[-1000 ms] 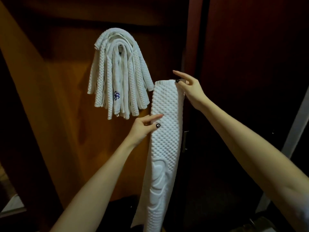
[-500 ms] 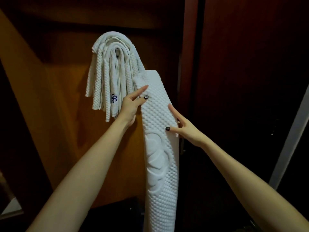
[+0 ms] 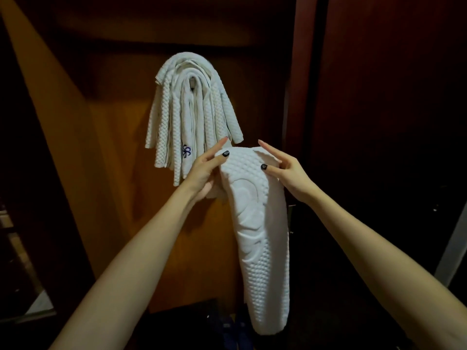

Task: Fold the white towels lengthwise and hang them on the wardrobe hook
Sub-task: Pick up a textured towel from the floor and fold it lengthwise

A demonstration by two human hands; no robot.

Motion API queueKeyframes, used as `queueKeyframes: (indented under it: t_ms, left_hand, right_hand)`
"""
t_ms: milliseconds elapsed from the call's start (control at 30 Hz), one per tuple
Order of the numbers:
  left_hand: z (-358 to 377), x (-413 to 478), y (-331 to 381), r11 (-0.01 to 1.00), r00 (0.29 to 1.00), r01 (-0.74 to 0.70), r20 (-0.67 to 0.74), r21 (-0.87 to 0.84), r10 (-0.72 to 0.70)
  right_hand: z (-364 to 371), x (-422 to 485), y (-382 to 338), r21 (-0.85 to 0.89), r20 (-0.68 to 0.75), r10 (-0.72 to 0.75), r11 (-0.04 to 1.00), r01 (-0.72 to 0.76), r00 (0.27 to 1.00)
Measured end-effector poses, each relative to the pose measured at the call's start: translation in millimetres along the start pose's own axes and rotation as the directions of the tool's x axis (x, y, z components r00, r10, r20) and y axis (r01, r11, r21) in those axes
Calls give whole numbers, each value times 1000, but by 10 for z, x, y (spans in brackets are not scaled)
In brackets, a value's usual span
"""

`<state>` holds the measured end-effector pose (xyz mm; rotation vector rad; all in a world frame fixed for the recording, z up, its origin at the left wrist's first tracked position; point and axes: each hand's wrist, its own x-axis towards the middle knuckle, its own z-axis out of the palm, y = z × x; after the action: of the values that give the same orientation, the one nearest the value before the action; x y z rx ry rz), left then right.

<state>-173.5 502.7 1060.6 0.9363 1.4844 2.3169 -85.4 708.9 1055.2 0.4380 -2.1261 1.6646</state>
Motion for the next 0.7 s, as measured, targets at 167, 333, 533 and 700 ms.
queueKeyframes:
  t_ms: [167, 333, 533, 700]
  left_hand:
    - [84, 15, 104, 986, 997, 9, 78, 167, -22]
    - [81, 23, 206, 998, 999, 36, 4, 46, -37]
    - [77, 70, 312, 967, 993, -78, 108, 243, 53]
    - [118, 240, 480, 954, 991, -135, 35, 268, 131]
  right_hand:
    - [-58, 144, -56, 24, 10, -6, 1000, 6, 1000]
    - [20, 350, -214, 17, 24, -70, 997, 69, 997]
    - [74, 490, -265, 45, 10, -90, 995, 90, 996]
    - [57, 508, -285, 83, -21, -102, 991, 103, 995]
